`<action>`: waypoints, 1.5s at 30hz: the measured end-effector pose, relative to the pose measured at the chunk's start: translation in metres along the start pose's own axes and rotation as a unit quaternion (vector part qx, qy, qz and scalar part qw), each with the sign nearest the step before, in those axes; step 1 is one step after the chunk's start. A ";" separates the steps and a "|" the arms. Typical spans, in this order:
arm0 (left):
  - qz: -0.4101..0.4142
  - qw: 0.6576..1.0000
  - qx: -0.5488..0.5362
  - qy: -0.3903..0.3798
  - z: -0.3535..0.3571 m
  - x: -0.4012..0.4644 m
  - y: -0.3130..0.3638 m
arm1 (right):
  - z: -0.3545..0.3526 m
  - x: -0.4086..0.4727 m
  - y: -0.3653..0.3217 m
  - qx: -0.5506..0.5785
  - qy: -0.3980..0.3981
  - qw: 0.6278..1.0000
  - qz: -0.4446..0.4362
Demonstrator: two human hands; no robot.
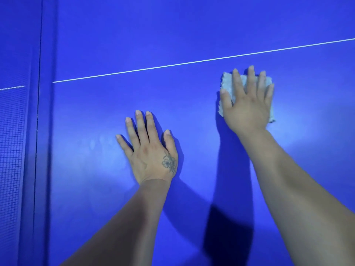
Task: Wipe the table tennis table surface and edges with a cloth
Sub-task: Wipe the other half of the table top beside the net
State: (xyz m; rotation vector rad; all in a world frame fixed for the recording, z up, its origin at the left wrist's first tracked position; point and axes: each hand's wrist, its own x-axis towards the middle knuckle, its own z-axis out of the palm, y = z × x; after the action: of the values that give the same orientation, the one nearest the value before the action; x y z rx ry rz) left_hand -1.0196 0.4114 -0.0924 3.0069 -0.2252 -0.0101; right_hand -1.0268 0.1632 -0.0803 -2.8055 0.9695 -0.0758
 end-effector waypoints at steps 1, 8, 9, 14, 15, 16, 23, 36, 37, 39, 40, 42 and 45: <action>-0.001 1.000 -0.002 0.000 0.000 0.000 0.000 | 0.002 0.003 -0.011 -0.002 0.001 1.000 -0.008; -0.001 1.000 -0.012 0.000 -0.003 0.000 -0.001 | 0.010 -0.054 -0.052 0.018 0.005 0.993 -0.115; 0.000 1.000 -0.013 -0.001 -0.003 0.000 -0.001 | 0.010 -0.070 -0.050 0.020 0.003 0.992 -0.127; 0.000 1.000 -0.015 -0.001 -0.002 0.000 -0.002 | -0.001 -0.145 -0.010 0.003 -0.024 0.991 -0.133; 0.002 1.000 -0.014 -0.001 -0.002 0.000 -0.002 | -0.004 -0.154 0.004 0.000 -0.025 0.992 -0.122; 0.003 1.000 -0.012 -0.001 -0.001 0.000 -0.002 | -0.007 -0.159 0.019 -0.004 -0.023 0.994 -0.108; 0.007 1.000 -0.006 0.002 0.000 0.002 -0.003 | -0.013 -0.096 0.053 -0.015 0.002 1.000 0.026; 0.010 1.000 -0.023 0.007 -0.002 0.000 -0.002 | 0.007 -0.107 -0.037 0.010 0.005 0.992 -0.125; 0.011 1.000 -0.026 0.007 -0.002 0.000 -0.002 | 0.005 -0.130 -0.029 0.010 0.003 0.991 -0.134; 0.013 0.999 -0.035 0.007 -0.004 0.000 -0.003 | -0.002 -0.173 -0.006 -0.002 -0.012 0.991 -0.137; 0.014 0.999 -0.041 0.008 -0.004 0.000 -0.003 | -0.005 -0.190 0.009 -0.010 -0.017 0.991 -0.131; 0.021 0.998 -0.060 0.010 -0.006 -0.001 -0.005 | -0.011 -0.208 0.040 -0.022 -0.019 0.994 -0.109; 0.069 0.991 -0.115 0.017 -0.010 -0.005 -0.011 | -0.016 -0.197 0.072 -0.028 -0.017 0.998 -0.049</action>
State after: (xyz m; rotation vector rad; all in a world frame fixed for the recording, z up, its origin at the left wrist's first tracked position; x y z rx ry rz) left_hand -1.0225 0.4245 -0.0843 2.7533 -0.3979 0.0261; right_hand -1.2267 0.2269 -0.0760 -2.8950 0.8396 -0.0124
